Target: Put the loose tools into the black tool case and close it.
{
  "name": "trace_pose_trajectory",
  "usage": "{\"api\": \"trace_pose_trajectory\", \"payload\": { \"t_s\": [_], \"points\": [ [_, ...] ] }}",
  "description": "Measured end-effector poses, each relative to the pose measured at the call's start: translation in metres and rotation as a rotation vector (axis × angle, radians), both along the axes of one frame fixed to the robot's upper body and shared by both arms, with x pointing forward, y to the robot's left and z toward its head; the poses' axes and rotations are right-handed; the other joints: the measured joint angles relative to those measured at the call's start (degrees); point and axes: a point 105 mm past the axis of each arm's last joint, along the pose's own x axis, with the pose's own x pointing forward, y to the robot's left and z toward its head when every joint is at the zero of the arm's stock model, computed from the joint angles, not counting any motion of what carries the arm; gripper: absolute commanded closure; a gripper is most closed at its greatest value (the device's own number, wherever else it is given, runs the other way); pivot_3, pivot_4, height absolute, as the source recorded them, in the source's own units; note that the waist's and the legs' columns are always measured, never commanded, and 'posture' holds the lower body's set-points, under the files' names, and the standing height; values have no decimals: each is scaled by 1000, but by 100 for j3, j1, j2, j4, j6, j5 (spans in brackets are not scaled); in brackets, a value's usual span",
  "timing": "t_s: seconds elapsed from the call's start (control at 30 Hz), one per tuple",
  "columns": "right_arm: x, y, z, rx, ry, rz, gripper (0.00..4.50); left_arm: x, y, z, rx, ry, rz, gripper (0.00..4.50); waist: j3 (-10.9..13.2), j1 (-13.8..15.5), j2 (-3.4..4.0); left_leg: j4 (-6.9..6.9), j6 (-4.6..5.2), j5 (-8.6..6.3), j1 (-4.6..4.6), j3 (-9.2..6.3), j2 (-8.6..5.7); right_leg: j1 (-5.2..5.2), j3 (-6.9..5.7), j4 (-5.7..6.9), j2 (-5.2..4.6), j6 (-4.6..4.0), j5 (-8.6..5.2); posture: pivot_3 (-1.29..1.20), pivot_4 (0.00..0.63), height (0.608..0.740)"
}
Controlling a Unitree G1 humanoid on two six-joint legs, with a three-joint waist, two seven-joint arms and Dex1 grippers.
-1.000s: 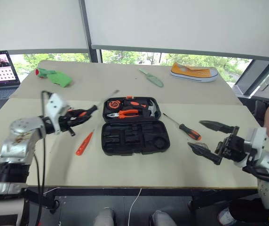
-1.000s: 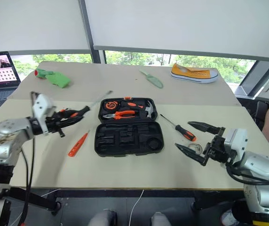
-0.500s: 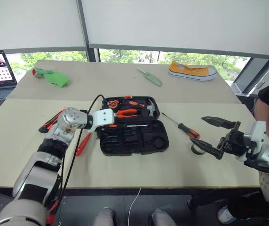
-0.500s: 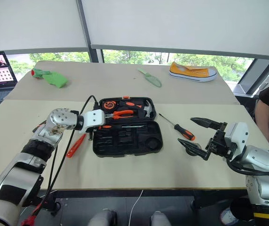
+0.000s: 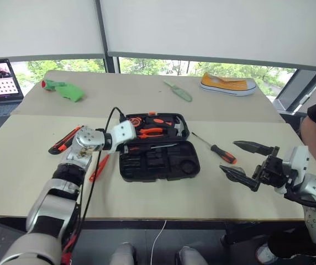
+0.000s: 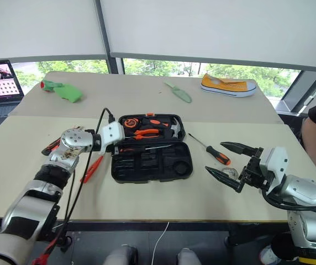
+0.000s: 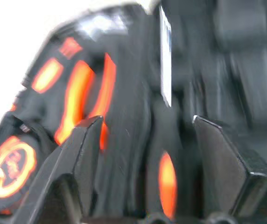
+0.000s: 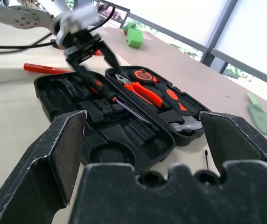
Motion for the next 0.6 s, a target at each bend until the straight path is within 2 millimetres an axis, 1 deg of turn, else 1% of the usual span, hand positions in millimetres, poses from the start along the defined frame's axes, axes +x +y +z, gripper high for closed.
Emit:
{"api": "trace_pose_trajectory", "payload": {
  "t_s": [0.07, 0.1, 0.17, 0.27, 0.3, 0.47, 0.6],
  "points": [
    [-1, 0, 0, 9, 4, -1, 0, 1, -1, 3, -86, 46, 28, 2070, 0, -8, 0, 1, 1, 0, 1, -2, -1, 2, 0, 1, 1, 1, 0, 0, 150, 740],
    [-1, 0, 0, 18, 7, -2, 0, 1, -1, -1, -98, 76, 48, 2445, 0, -8, 1, 1, 1, 0, 3, -3, -1, 2, 0, 1, 2, 1, 0, 0, 150, 740],
    [-1, 0, 0, 27, 9, -6, 0, 0, -2, -18, -106, 148, 83, 3309, -1, -27, 1, 1, 1, 0, 5, -5, 0, 3, 1, 3, 5, 1, 0, 0, 150, 740],
    [-1, -1, -1, 33, 13, -15, 0, -2, -4, -38, -100, 234, 119, 4298, 0, -25, 1, 2, 1, 0, 4, -7, -1, 2, 0, 5, 5, 0, 0, 0, 150, 740],
    [0, -1, -1, 38, 14, -21, 0, -2, -7, -41, -89, 245, 125, 4298, 0, -21, 1, 3, 1, 0, 4, -8, -1, 3, 0, 5, 5, 0, 0, 0, 150, 740],
    [-2, -2, -6, 53, 32, -38, 0, -1, -15, -44, -39, 240, 140, 4298, -2, 7, 3, 4, 1, 0, 13, -9, -4, 16, 1, 3, 3, 0, 0, 0, 150, 740],
    [-5, -3, -13, 63, 57, -52, 0, -1, -17, -48, -11, 262, 162, 4298, -8, 1, 13, 5, 1, 0, 19, -10, -5, 21, 1, 4, 3, 0, 0, 0, 150, 740]
  ]
}}
